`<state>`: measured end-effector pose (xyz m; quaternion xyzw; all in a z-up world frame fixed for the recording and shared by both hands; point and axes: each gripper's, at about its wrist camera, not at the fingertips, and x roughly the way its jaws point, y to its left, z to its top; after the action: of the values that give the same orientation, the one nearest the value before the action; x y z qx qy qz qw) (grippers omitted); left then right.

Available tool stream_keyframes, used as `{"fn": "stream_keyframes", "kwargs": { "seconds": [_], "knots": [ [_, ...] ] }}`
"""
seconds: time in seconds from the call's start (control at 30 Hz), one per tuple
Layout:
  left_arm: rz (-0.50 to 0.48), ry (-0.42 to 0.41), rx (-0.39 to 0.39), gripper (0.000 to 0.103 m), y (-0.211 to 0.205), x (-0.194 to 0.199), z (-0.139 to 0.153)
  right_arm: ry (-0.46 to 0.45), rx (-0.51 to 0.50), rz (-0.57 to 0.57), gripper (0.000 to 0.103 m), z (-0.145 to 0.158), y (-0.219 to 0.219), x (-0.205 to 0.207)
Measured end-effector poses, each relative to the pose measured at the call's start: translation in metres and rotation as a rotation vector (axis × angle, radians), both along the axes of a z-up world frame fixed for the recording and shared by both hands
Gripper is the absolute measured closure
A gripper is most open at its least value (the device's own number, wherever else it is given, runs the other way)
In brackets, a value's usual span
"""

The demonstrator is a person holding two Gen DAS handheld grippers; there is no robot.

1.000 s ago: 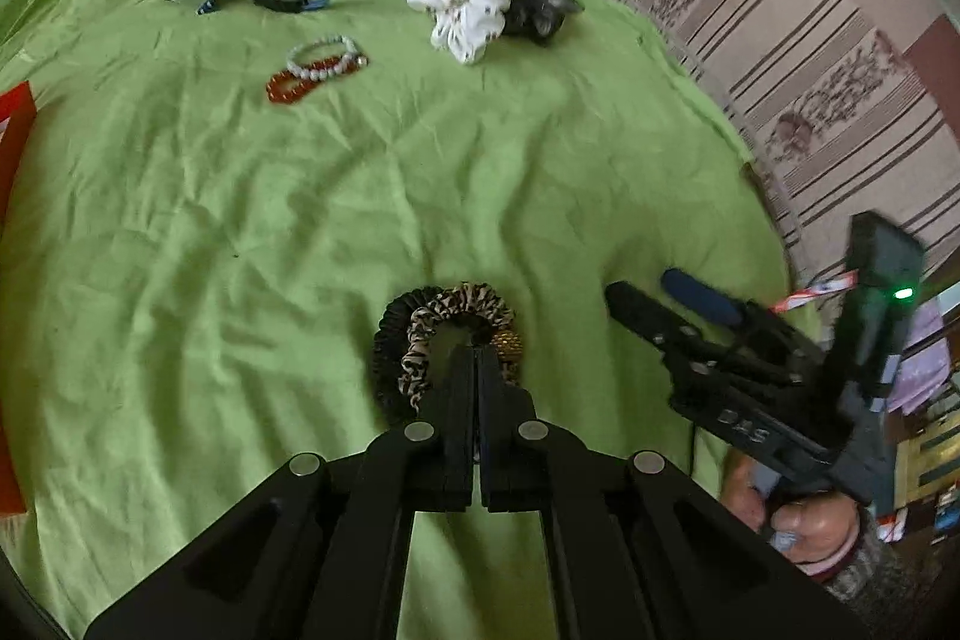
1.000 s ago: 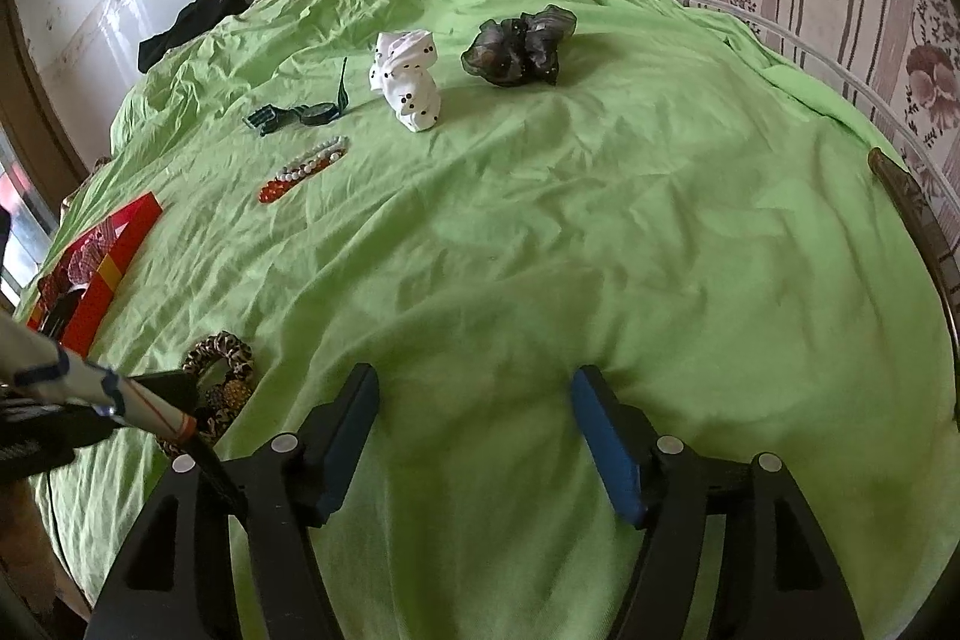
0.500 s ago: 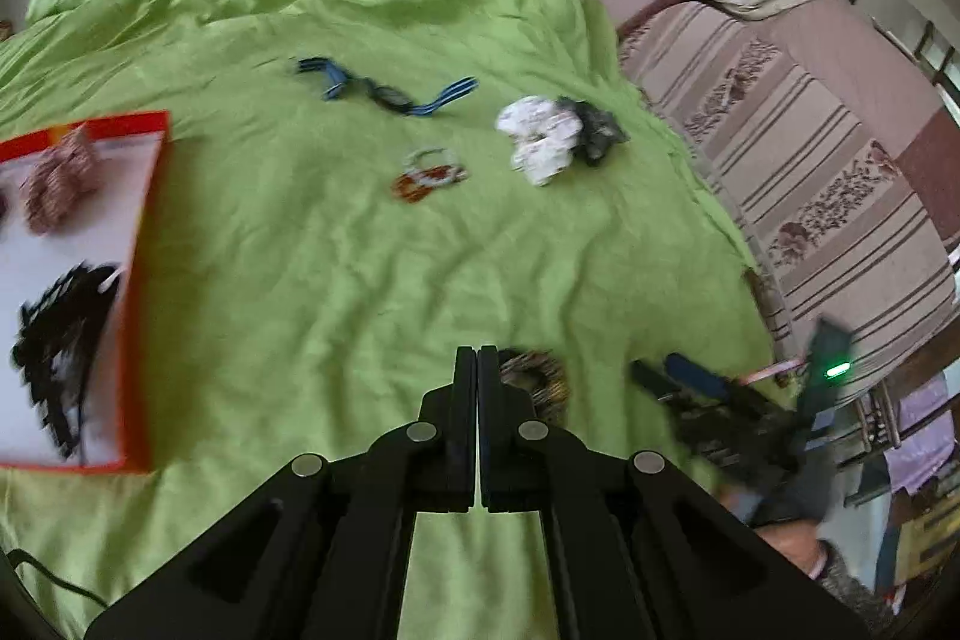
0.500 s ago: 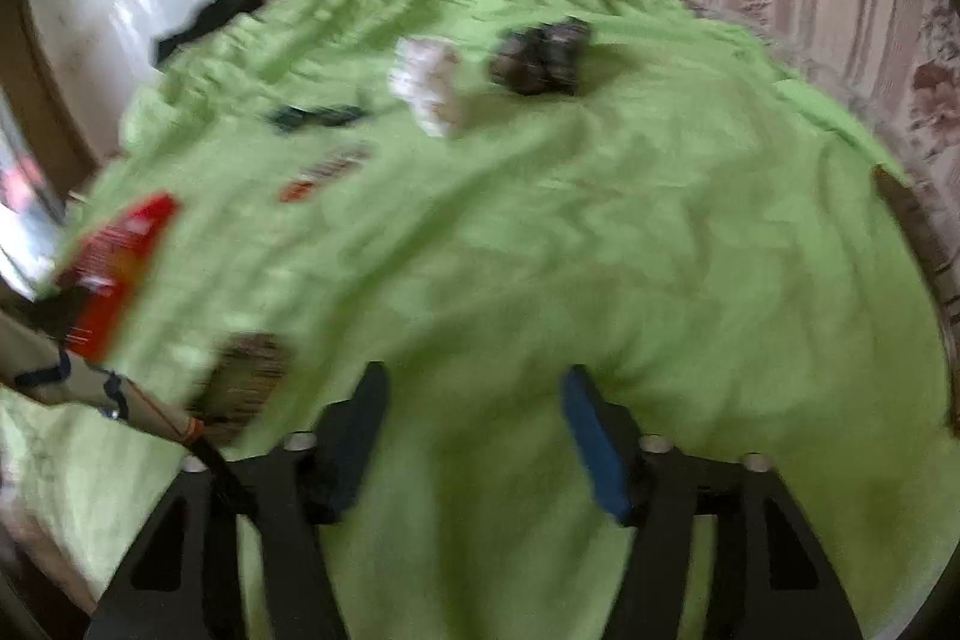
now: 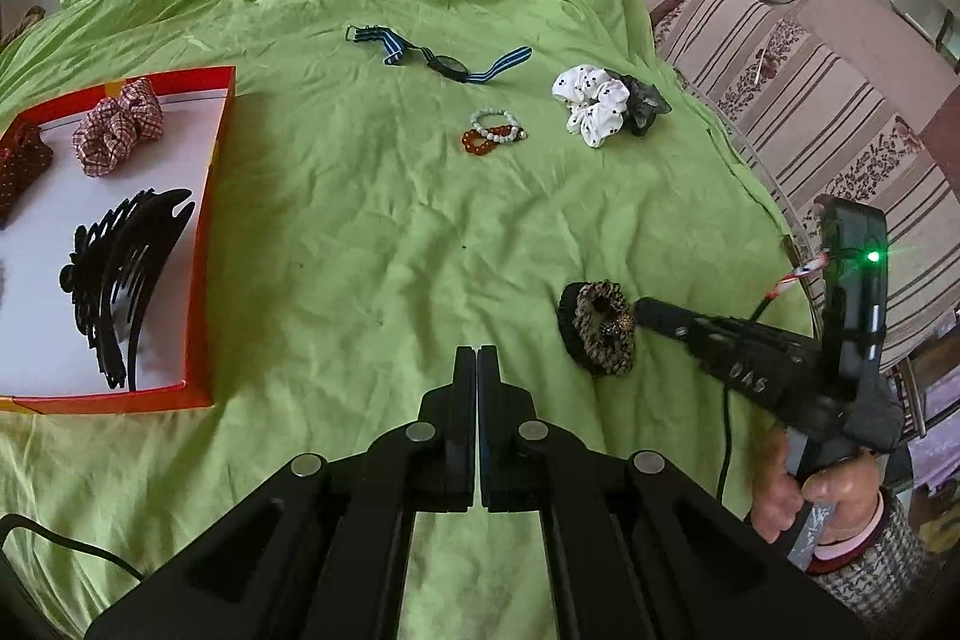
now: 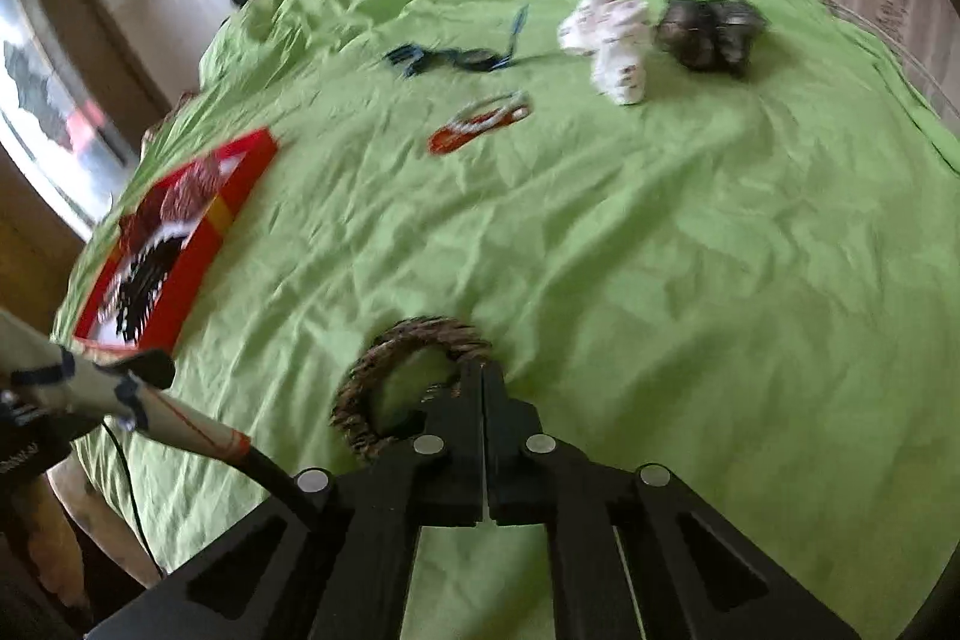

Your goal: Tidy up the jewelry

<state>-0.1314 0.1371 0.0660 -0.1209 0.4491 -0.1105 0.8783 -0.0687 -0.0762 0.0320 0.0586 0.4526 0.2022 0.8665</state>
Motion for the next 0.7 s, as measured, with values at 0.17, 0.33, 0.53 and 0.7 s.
{"fn": "stream_keyframes", "kwargs": {
  "seconds": [0.17, 0.33, 0.53, 0.7],
  "knots": [
    [-0.025, 0.021, 0.002, 0.103, -0.011, 0.010, -0.005, -0.010, -0.021, -0.170, 0.102, 0.001, -0.041, 0.002],
    [-0.025, 0.039, -0.006, 0.103, -0.021, 0.022, -0.009, 0.008, 0.144, -0.034, 0.071, 0.008, -0.032, 0.003],
    [-0.040, 0.069, 0.030, 0.103, -0.028, 0.023, -0.014, 0.011, 0.037, 0.065, 0.077, -0.017, 0.011, 0.012],
    [-0.041, 0.088, 0.017, 0.103, -0.031, 0.028, -0.018, 0.011, 0.159, -0.019, 0.090, -0.015, -0.017, 0.015]
  ]
}}
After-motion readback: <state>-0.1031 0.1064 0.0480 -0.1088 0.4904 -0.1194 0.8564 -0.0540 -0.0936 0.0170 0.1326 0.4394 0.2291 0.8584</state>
